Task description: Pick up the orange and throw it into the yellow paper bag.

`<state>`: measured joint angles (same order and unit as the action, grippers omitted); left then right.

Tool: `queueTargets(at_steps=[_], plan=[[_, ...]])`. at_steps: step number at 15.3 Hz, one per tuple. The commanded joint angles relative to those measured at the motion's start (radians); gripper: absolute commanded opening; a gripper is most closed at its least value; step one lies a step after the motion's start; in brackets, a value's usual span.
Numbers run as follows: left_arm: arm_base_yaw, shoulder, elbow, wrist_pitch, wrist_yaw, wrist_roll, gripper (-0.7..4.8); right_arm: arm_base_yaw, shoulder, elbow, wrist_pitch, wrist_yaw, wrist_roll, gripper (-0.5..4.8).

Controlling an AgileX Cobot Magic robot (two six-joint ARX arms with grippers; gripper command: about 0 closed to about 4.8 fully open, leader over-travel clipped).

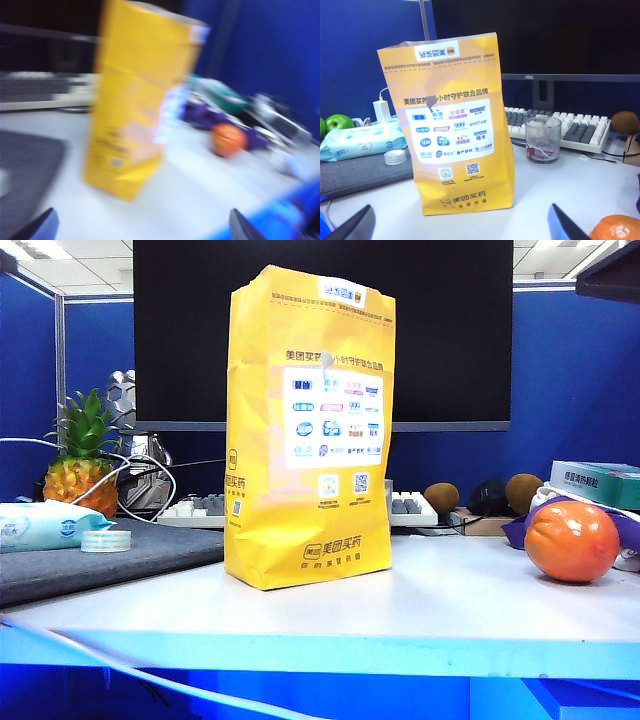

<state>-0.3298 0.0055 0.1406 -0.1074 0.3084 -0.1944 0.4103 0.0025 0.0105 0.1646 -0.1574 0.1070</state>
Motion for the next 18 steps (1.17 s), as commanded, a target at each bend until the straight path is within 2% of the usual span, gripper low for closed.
queueTargets(at_steps=[1,4,6,8,9,10,11,12,14,16,17,18], plan=[[0.002,-0.001,0.005,0.066,-0.098,0.008,4.79,0.000,-0.001,-0.009,0.023,0.002,0.001,4.79],[0.002,-0.001,0.005,0.052,-0.230,0.092,4.79,0.000,-0.001,-0.008,0.006,0.003,0.001,4.79],[0.002,-0.001,0.005,0.111,-0.230,0.109,4.79,0.000,-0.001,-0.008,0.014,0.028,-0.010,4.79],[0.002,0.011,0.023,0.169,-0.243,0.103,4.79,0.001,-0.001,0.020,0.021,0.109,-0.066,4.79],[0.002,0.038,0.044,0.167,-0.275,0.105,4.79,0.003,-0.001,0.053,-0.006,0.171,-0.089,4.79],[0.002,0.077,0.069,0.172,-0.275,0.113,4.79,0.002,-0.001,0.085,-0.010,0.254,-0.102,4.79],[0.002,0.120,0.093,0.185,-0.268,0.133,4.79,0.002,-0.001,0.099,-0.003,0.293,-0.141,4.79],[0.002,0.194,0.127,0.218,-0.247,0.162,4.79,0.002,0.000,0.124,-0.002,0.359,-0.214,4.79],[0.002,0.415,0.253,0.229,-0.198,0.200,4.79,0.002,0.021,0.145,0.024,0.453,-0.219,4.79],[0.001,0.651,0.404,0.229,-0.053,0.218,4.79,0.002,0.116,0.145,0.104,0.452,-0.215,4.79],[0.000,0.806,0.510,0.227,0.032,0.222,4.79,0.002,0.232,0.161,0.179,0.452,-0.212,4.79],[0.000,0.913,0.592,0.219,0.077,0.221,4.79,0.002,0.357,0.208,0.185,0.451,-0.212,4.79]])
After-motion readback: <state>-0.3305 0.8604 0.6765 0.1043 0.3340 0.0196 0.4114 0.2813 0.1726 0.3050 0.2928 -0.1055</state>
